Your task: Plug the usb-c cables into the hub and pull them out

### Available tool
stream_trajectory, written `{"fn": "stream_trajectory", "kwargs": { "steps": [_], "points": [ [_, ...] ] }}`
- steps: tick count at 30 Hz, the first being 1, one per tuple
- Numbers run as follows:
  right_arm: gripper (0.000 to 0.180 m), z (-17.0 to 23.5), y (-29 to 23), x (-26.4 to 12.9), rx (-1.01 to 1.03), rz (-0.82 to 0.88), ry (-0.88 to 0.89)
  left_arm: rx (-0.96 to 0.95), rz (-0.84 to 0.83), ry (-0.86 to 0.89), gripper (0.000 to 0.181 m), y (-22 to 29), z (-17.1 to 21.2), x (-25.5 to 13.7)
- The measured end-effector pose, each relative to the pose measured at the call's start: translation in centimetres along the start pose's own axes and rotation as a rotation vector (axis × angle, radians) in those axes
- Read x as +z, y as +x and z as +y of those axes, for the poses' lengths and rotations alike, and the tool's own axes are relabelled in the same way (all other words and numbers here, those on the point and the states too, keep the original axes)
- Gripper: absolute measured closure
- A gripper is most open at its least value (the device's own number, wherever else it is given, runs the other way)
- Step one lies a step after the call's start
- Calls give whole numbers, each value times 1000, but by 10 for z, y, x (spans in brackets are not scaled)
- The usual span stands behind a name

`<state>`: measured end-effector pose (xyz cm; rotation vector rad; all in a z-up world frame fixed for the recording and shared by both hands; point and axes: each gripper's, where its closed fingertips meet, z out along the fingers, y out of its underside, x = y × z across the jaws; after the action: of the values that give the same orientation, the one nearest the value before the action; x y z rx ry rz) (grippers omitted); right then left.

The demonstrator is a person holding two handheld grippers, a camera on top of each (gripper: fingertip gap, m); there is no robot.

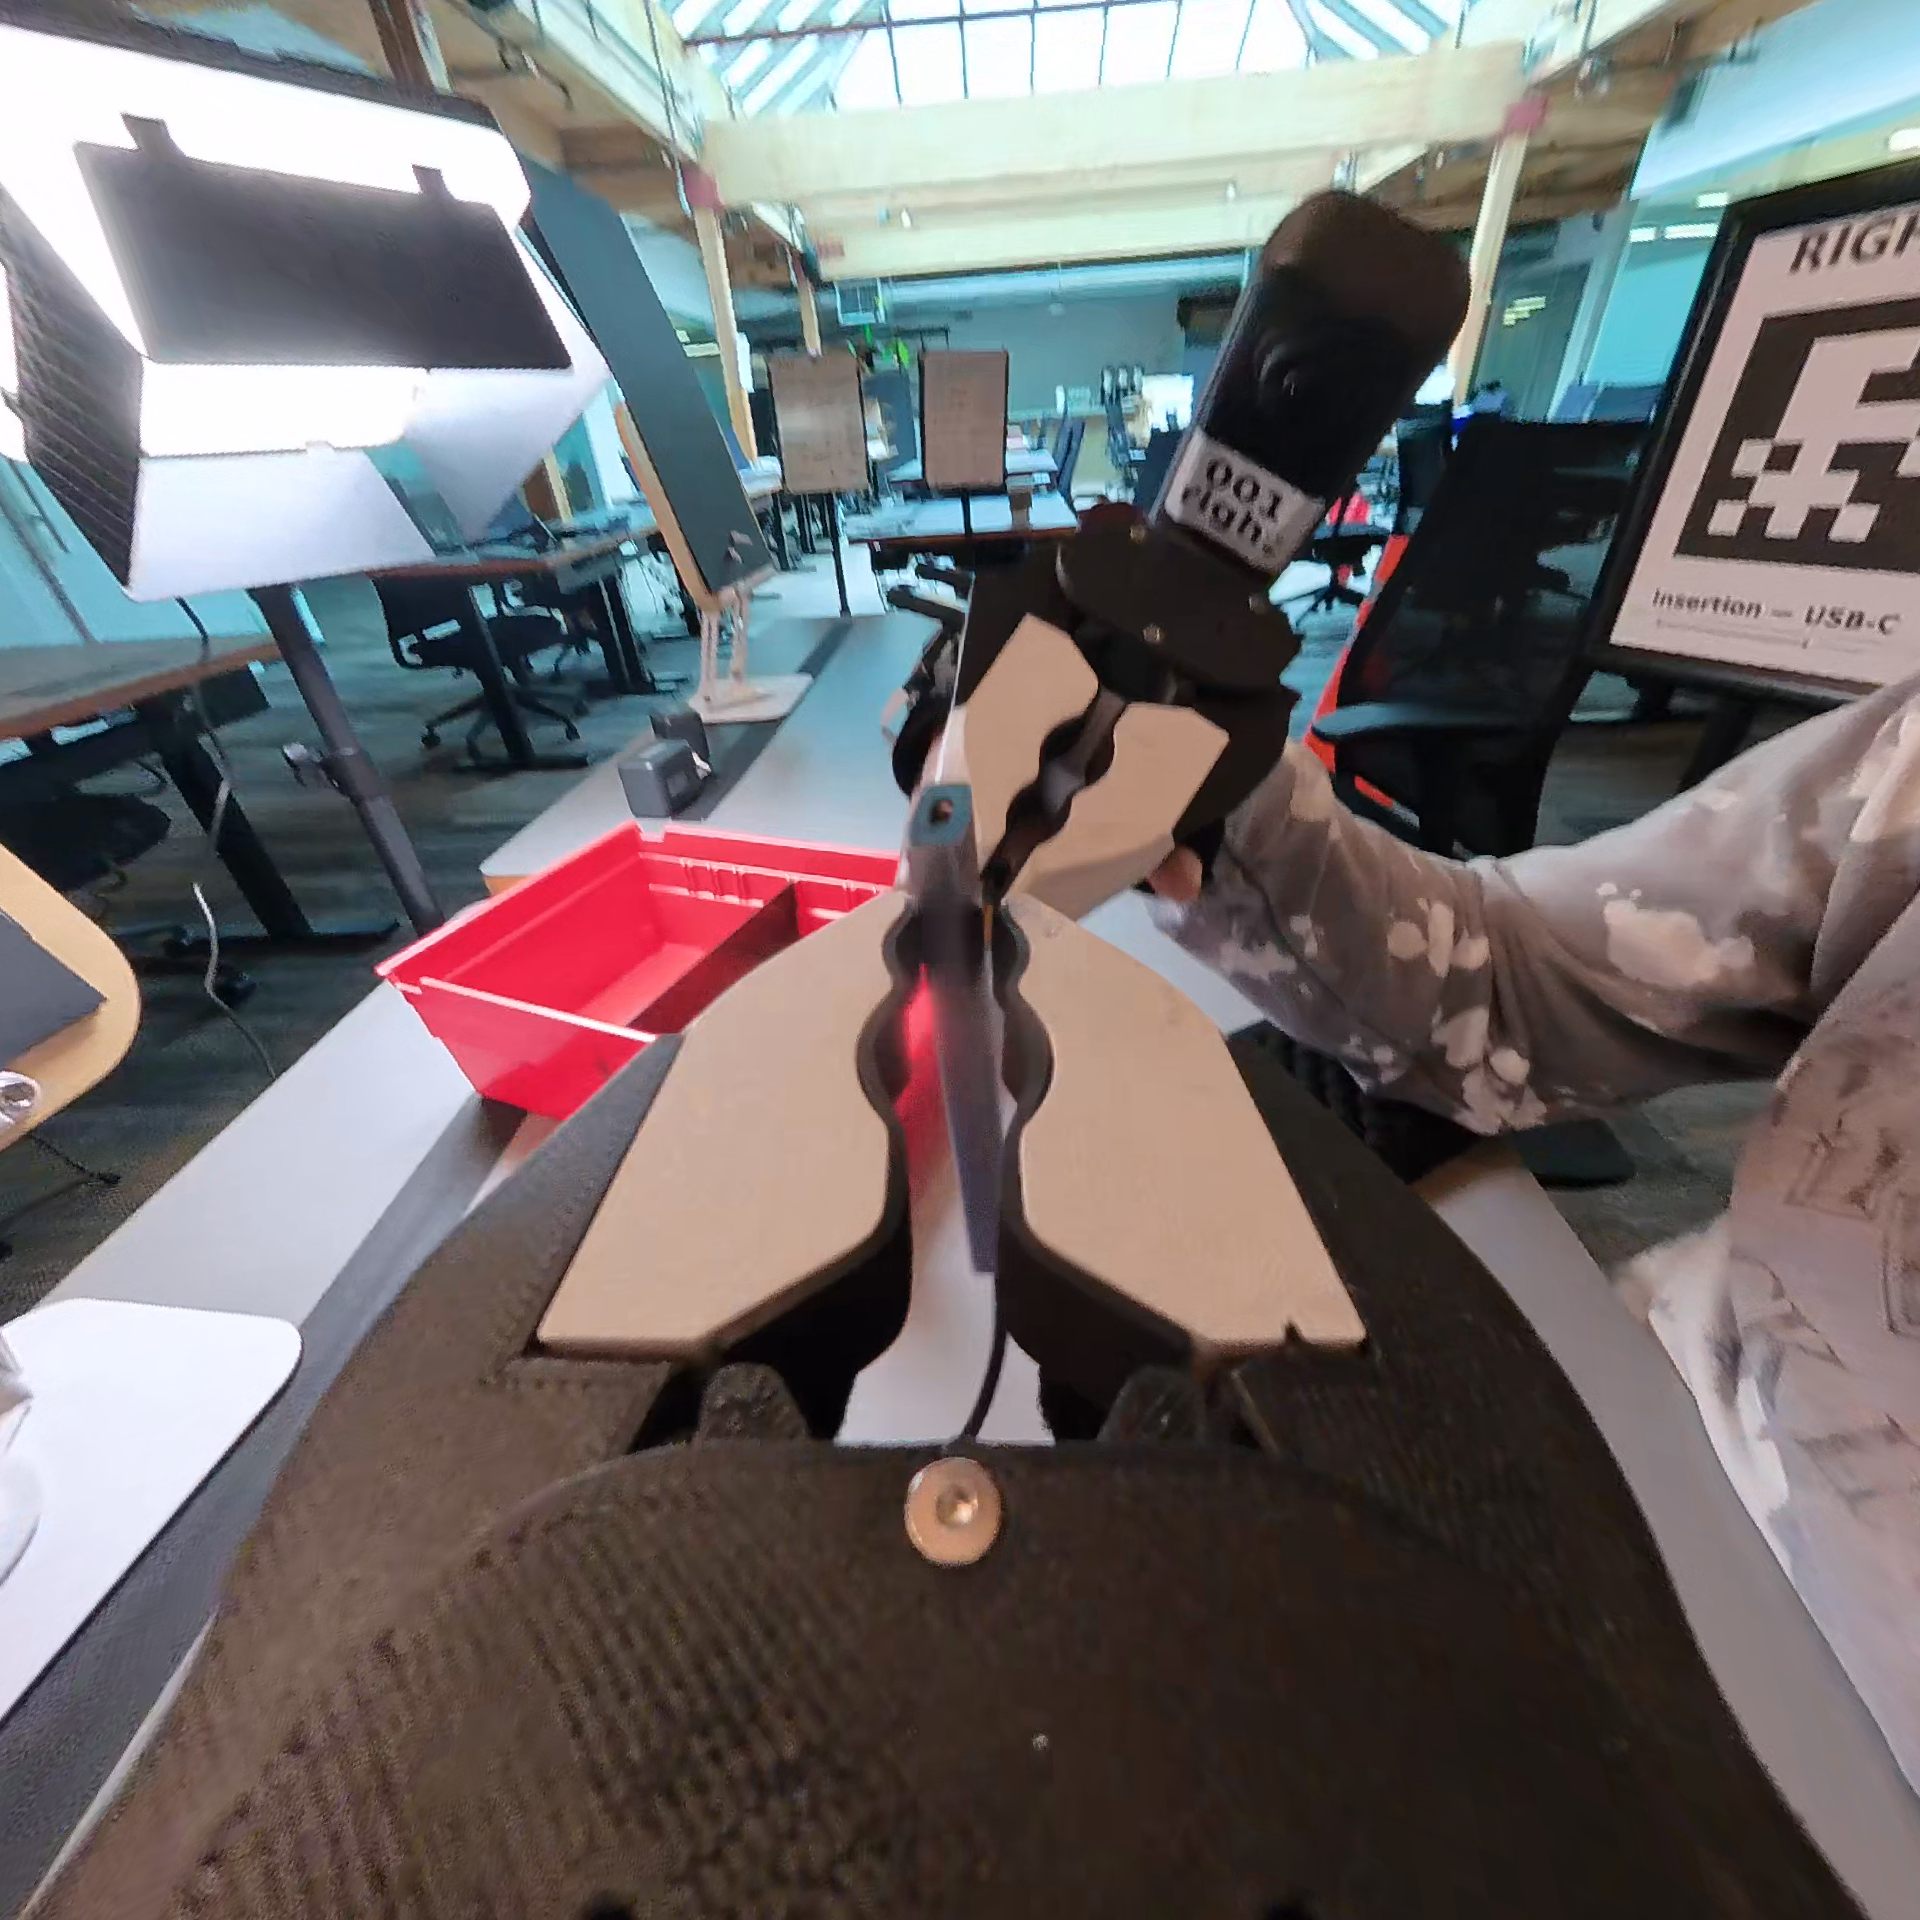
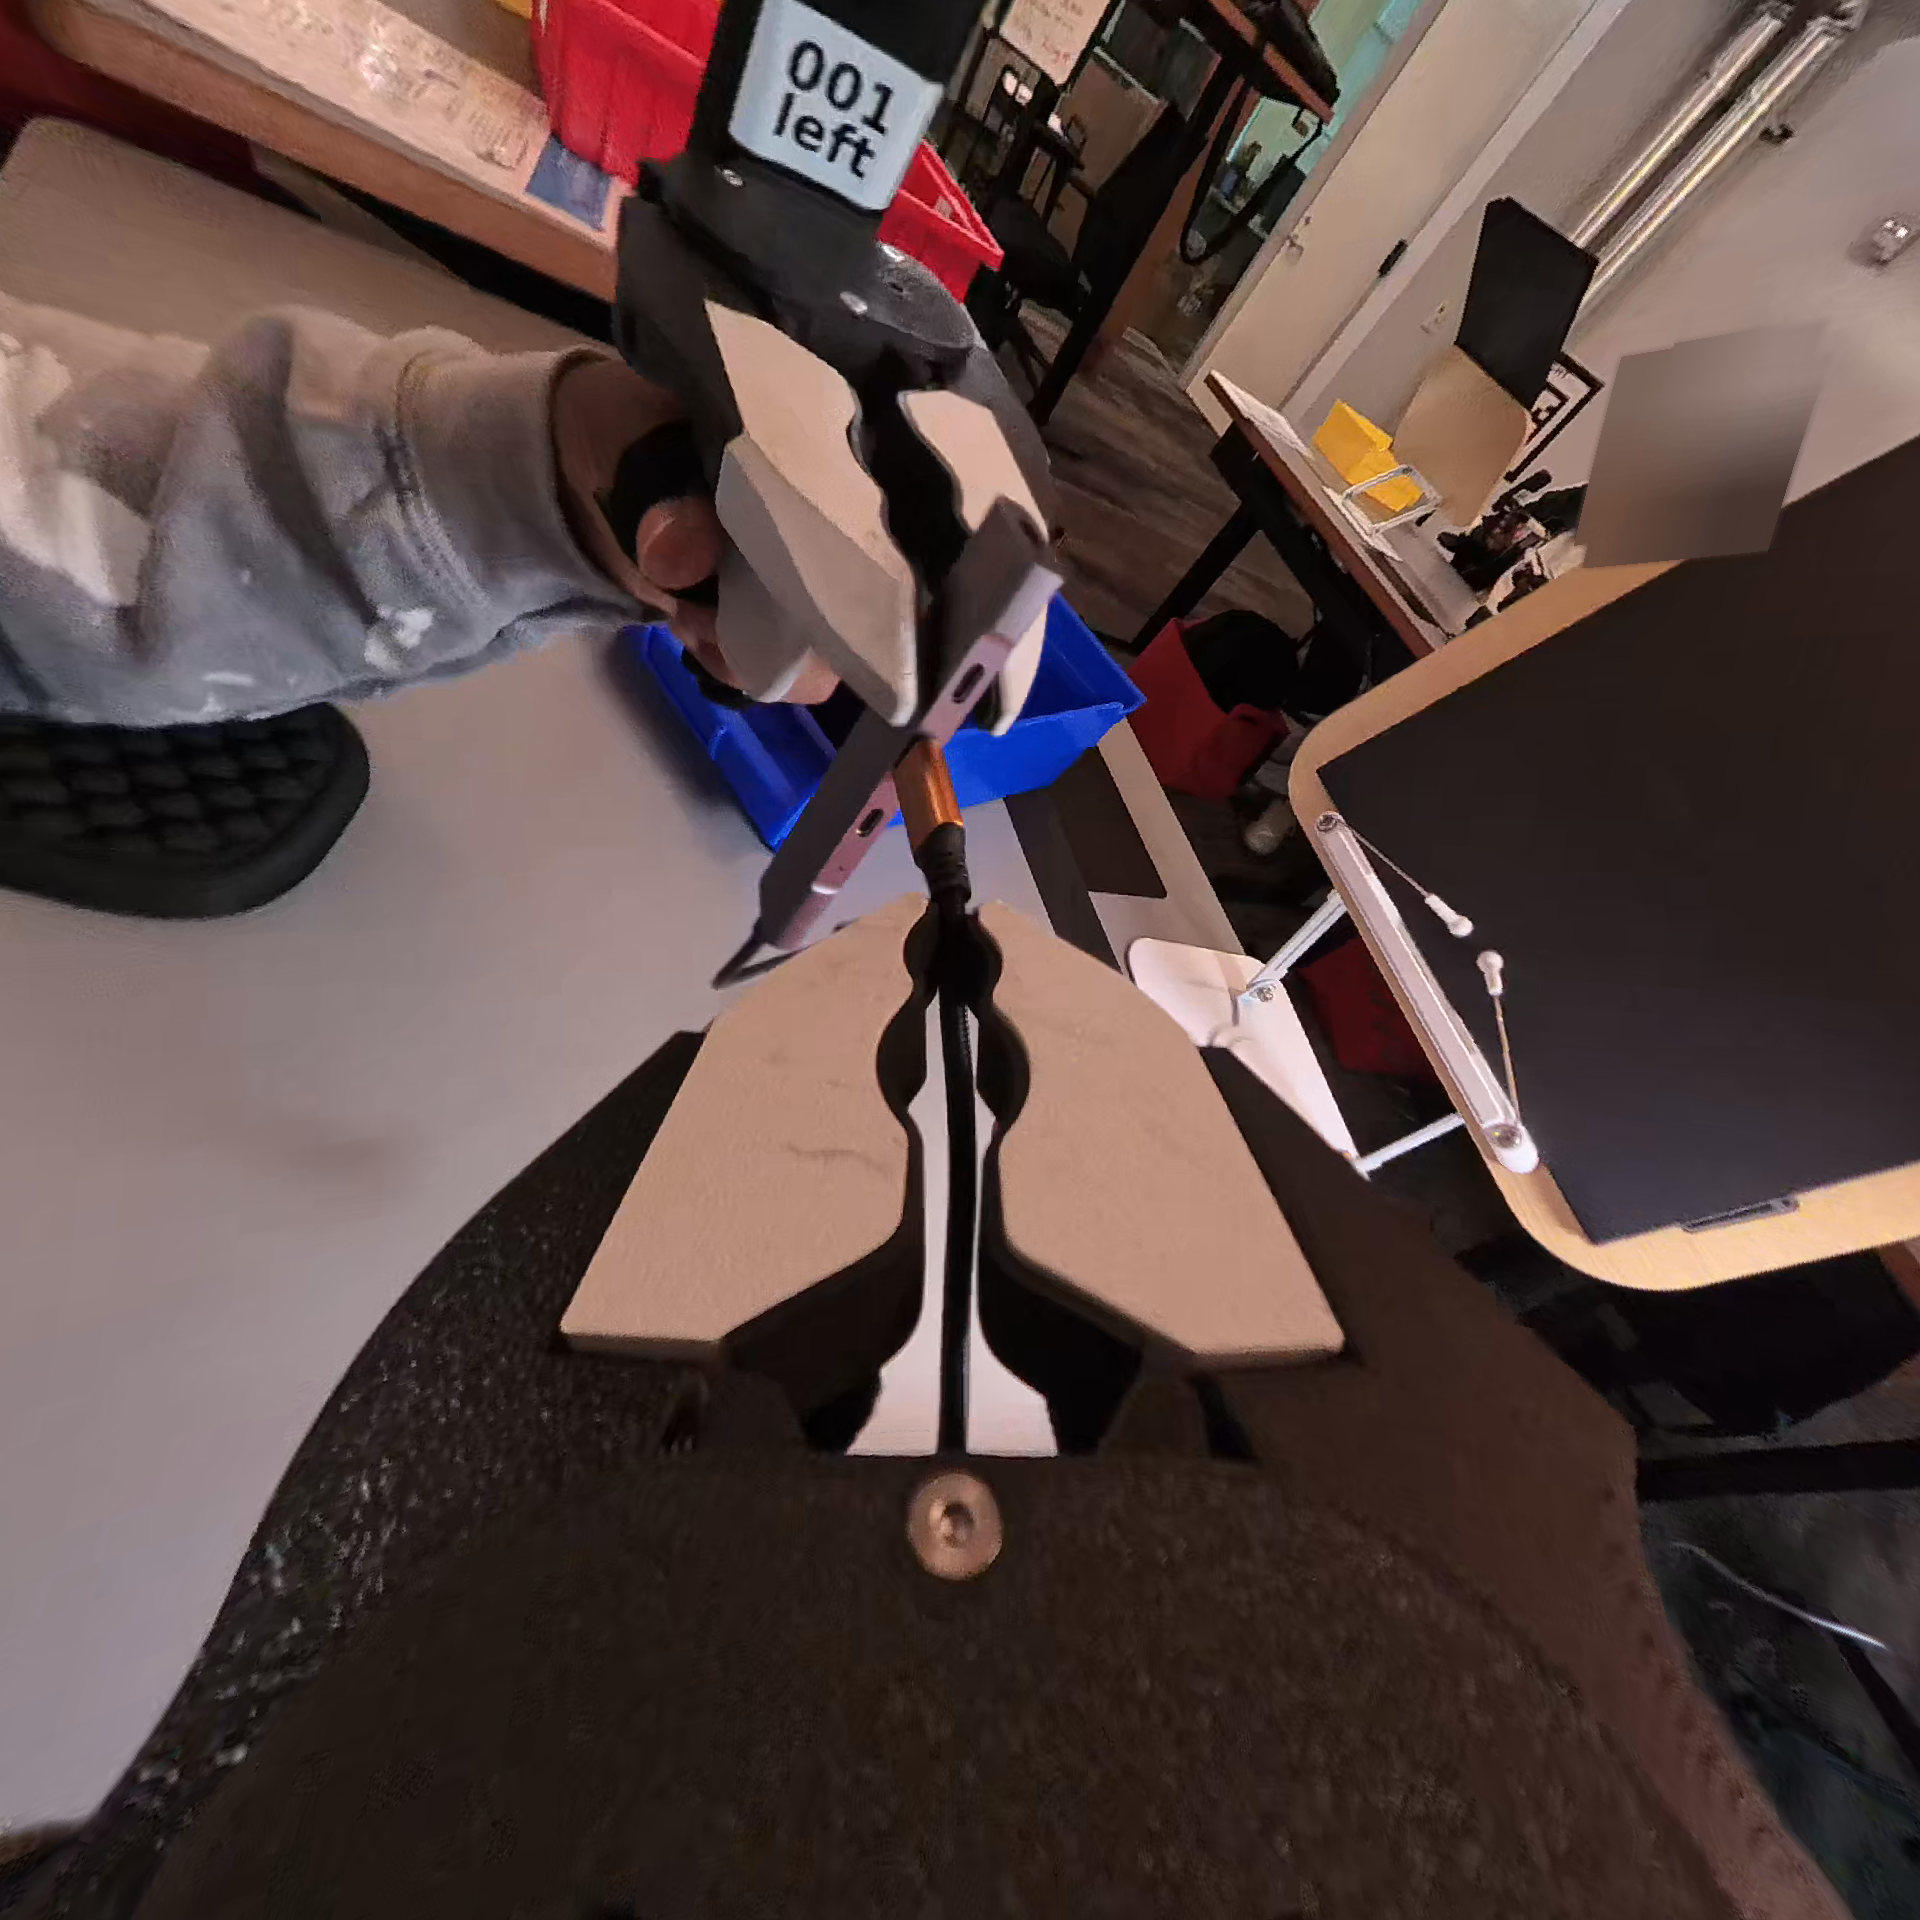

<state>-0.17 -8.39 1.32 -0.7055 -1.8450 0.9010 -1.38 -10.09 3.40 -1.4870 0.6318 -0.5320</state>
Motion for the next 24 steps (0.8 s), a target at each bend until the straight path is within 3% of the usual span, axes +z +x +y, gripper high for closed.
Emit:
{"fn": "stream_trajectory", "kwargs": {
  "steps": [5,10,13,17,20,24],
  "points": [
    [177,-1,-3,-14,15,-51,24,38,45,-85,163,9,17,11],
    [172,-10,17,-18,58,49,93,63,-22,-38,171,3,7,12],
    [163,-33,43,-38,164,165,271,72,-113,18,171,-11,-5,0],
    [165,-59,60,-69,369,162,531,9,-238,140,171,-37,-24,-26],
    [166,-58,55,-60,378,125,517,-53,-292,192,171,-49,-30,-39],
    [165,-48,33,-19,448,-22,472,-71,-233,192,171,-39,-30,-30]
  ]
}}
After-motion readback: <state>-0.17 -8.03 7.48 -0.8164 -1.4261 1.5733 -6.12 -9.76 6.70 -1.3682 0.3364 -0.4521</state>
